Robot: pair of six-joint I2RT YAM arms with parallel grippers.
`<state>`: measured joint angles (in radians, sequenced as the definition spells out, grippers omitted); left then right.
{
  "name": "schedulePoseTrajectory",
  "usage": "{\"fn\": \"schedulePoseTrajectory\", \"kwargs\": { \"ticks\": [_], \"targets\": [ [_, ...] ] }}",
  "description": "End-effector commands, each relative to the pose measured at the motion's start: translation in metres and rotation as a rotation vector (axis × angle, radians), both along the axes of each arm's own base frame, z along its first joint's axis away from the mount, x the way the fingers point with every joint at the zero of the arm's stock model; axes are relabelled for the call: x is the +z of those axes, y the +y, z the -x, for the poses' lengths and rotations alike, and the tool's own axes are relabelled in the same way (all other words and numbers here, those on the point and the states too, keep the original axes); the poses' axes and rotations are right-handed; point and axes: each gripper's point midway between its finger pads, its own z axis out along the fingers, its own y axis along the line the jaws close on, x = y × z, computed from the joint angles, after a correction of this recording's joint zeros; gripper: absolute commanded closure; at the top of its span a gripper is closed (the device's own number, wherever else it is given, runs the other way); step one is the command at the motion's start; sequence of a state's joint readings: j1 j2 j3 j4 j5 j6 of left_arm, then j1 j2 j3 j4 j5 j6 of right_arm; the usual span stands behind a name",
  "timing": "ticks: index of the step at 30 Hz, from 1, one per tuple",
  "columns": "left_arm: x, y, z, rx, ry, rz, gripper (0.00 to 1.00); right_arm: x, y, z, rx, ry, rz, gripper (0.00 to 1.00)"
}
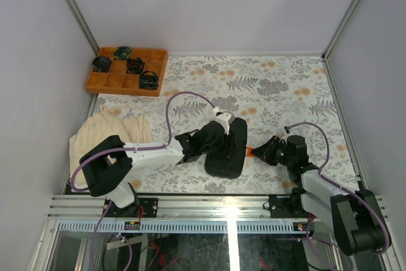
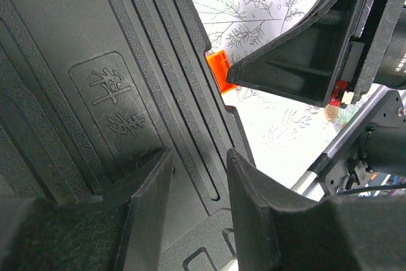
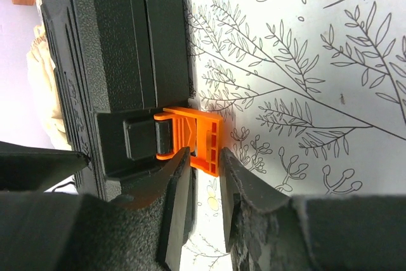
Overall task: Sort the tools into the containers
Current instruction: Close the storage box at the center of the board.
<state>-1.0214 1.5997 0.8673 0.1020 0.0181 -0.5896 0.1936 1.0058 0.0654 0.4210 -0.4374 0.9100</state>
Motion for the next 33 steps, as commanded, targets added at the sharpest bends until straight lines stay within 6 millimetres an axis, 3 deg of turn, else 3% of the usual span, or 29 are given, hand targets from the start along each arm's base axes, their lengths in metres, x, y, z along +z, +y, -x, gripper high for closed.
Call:
{"fn": "schedulePoseTrajectory", "kwargs": {
  "ticks": [1, 33],
  "targets": [
    [-0.0624, 0.0294, 0.0362, -0.048, 0.152, -0.196, 0.61, 0.0275, 0.0145, -0.0031, 0.056, -0.077, -0.079, 0.69],
    [-0.0648, 0.0272, 0.0376, -0.054, 0.157, -0.198, 0.62, 0.0363, 0.0142, -0.0029, 0.049, -0.122, -0.093, 0.71]
  ]
}}
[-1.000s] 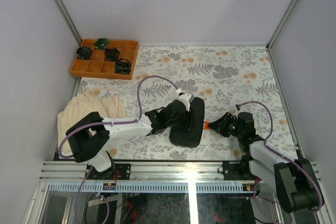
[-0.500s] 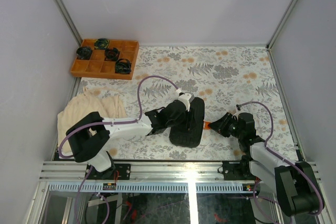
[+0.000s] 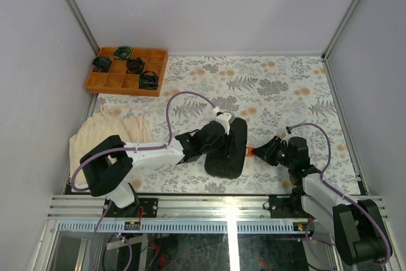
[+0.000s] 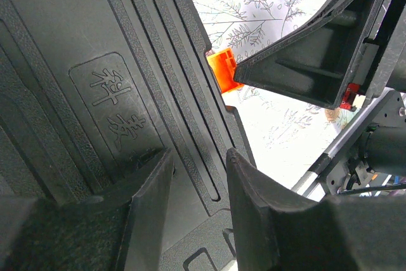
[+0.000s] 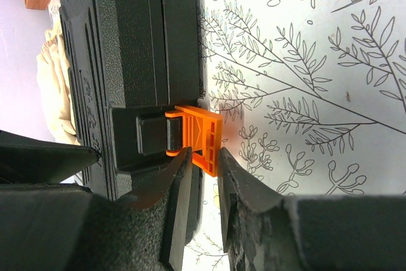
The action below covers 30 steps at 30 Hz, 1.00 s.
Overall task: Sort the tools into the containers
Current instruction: Close the storage box at the center of the board.
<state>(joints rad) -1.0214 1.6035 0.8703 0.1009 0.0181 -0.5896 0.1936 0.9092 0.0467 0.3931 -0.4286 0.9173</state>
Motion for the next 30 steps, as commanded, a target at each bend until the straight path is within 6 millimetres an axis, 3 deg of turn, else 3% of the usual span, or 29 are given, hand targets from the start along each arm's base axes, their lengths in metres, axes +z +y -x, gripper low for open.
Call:
{"fn": "schedulePoseTrajectory", "kwargs": {
  "ticks": [1, 30],
  "targets": [
    [-0.0640, 0.0278, 0.0377, -0.052, 0.157, -0.196, 0.62, 0.0273, 0.0155, -0.0034, 0.063, -0.077, -0.081, 0.71],
    [-0.0640, 0.0269, 0.0389, -0.056, 0.157, -0.196, 0.62, 0.0308, 0.0160, -0.0036, 0.064, -0.096, -0.090, 0.73]
  ]
}}
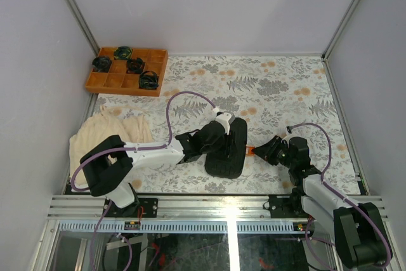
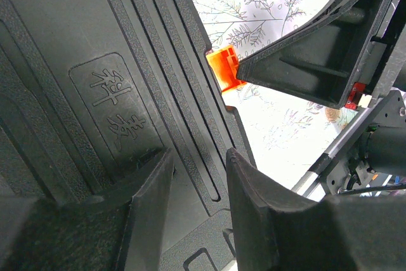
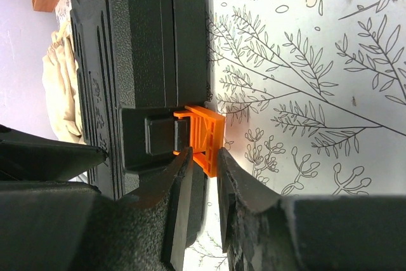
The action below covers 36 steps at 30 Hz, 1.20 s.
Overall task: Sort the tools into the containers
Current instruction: Close the storage box at the center of the board.
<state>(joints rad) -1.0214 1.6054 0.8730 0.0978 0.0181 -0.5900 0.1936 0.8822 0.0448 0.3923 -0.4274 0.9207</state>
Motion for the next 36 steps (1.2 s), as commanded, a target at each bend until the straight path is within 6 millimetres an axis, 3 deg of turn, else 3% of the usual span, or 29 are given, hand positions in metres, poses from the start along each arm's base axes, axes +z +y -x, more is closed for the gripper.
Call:
{"fn": "schedulePoseTrajectory", "kwargs": {
  "ticks": [1, 19, 31, 36],
  "targets": [
    [-0.064, 0.027, 0.039, -0.057, 0.156, -0.195, 0.62, 0.026, 0.016, -0.002, 0.067, -0.076, -0.082, 0.72],
    [-0.065, 0.026, 0.040, -0.058, 0.159, -0.196, 0.62, 0.026, 0.016, -0.003, 0.065, -0.080, -0.083, 0.73],
    [-0.064, 0.025, 0.040, -0.061, 0.159, -0.196, 0.62, 0.012, 0.013, -0.003, 0.064, -0.019, -0.044, 0.73],
    [-0.064, 0.026, 0.040, -0.060, 0.157, -0.198, 0.63, 0.010, 0.010, -0.007, 0.057, -0.018, -0.011, 0.79]
  ]
}}
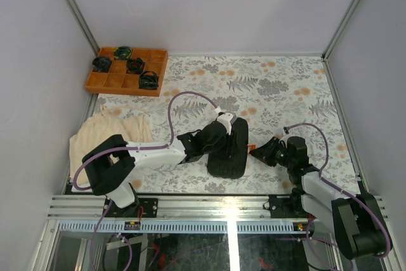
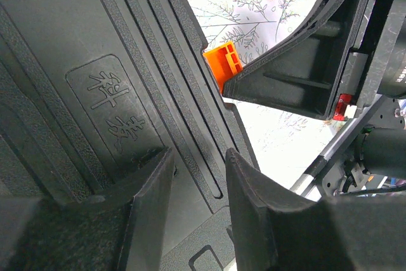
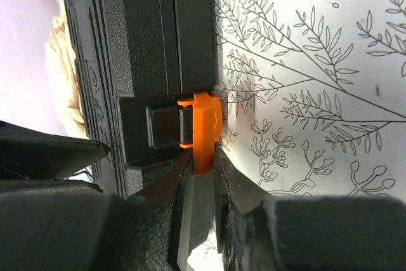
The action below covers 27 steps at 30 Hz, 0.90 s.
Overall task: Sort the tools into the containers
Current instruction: Close the storage box at the center of the board.
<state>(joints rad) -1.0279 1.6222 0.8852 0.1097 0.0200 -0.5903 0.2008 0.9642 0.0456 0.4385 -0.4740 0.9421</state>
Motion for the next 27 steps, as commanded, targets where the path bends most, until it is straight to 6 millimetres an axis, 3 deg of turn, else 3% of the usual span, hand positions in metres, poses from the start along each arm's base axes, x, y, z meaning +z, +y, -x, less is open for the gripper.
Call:
{"fn": "schedulePoseTrajectory", "kwargs": {
  "ticks": [1, 5, 10, 17, 27],
  "targets": [
    [-0.065, 0.032, 0.040, -0.051, 0.159, -0.207, 0.63, 0.016, 0.000, -0.014, 0.018, -0.075, 0.039, 0.81],
    [-0.065, 0.033, 0.040, -0.047, 0.159, -0.208, 0.63, 0.017, -0.010, -0.014, -0.002, -0.084, 0.118, 0.83],
    [-0.066, 0.032, 0.041, -0.052, 0.162, -0.208, 0.63, 0.032, -0.018, -0.017, -0.017, -0.139, 0.167, 0.83],
    [-0.066, 0.031, 0.041, -0.055, 0.163, -0.206, 0.63, 0.055, -0.010, -0.020, 0.028, -0.220, 0.136, 0.82],
    [-0.067, 0.030, 0.042, -0.057, 0.166, -0.205, 0.63, 0.079, -0.001, -0.026, 0.070, -0.305, 0.099, 0.72]
  ]
}}
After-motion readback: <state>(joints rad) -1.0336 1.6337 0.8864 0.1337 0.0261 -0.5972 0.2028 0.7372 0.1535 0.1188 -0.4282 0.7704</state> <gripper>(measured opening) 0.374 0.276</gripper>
